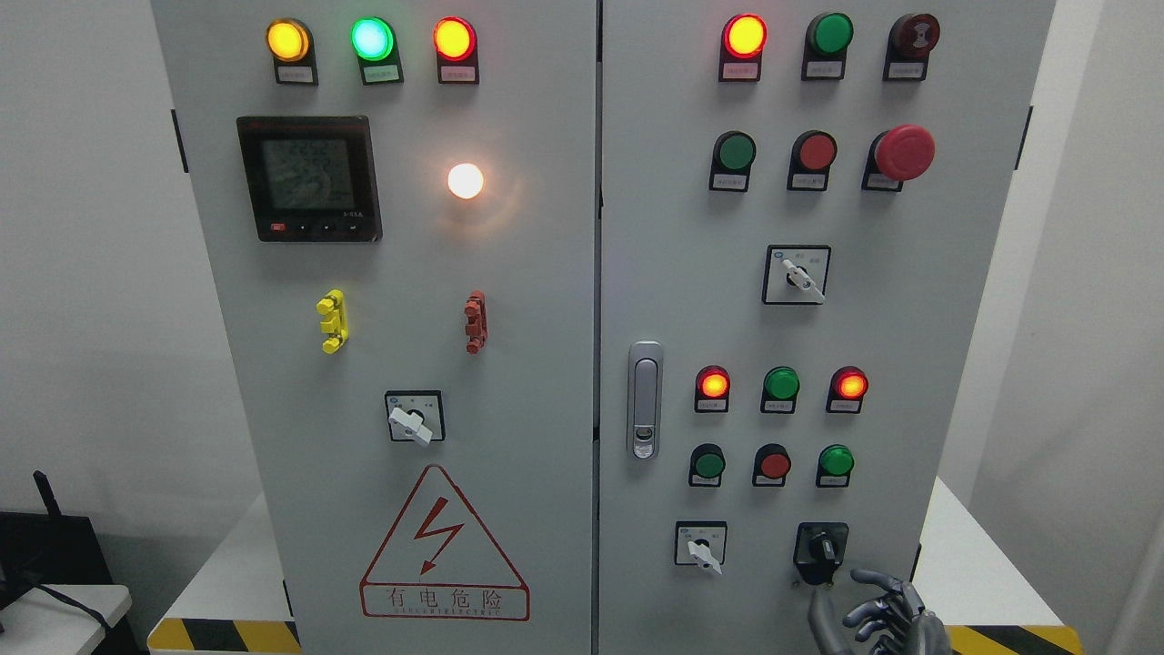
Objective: Trip black knob to open circuit
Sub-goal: 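Raise the right hand up toward the black rotary knob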
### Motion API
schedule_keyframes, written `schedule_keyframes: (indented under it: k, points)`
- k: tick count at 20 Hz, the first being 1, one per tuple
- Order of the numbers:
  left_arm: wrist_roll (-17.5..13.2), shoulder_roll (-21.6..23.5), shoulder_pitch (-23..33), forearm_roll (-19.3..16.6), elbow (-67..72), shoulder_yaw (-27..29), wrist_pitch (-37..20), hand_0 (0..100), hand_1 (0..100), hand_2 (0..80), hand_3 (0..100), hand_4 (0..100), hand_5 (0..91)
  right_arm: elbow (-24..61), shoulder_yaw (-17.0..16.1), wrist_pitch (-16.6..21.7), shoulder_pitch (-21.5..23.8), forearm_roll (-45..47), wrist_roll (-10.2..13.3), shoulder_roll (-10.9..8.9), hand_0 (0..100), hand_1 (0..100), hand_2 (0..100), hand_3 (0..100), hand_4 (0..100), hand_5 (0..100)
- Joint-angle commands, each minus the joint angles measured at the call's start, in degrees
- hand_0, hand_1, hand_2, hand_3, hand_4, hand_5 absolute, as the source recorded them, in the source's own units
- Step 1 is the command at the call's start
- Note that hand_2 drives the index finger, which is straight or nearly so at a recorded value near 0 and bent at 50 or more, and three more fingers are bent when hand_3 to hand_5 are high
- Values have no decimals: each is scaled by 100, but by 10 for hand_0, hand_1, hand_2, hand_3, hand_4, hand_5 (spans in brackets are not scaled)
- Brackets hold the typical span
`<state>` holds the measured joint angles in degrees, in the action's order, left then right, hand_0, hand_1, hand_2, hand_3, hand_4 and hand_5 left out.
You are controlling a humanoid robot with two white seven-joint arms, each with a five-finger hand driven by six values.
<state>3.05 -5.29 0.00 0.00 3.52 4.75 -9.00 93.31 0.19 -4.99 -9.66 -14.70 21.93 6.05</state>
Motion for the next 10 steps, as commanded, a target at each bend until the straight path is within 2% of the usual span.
schedule_keyframes:
  k: [1,10]
  points:
    - [2,1,-44,-185,0,0,3,120,389,0,0,0,0,-277,165,-2,-141,-7,-4,81,256,778,422,793,859,968]
    - [2,1,-44,-185,0,0,3,120,389,0,0,0,0,-498,165,7,-264,2,4,81,266,775,432,792,858,969]
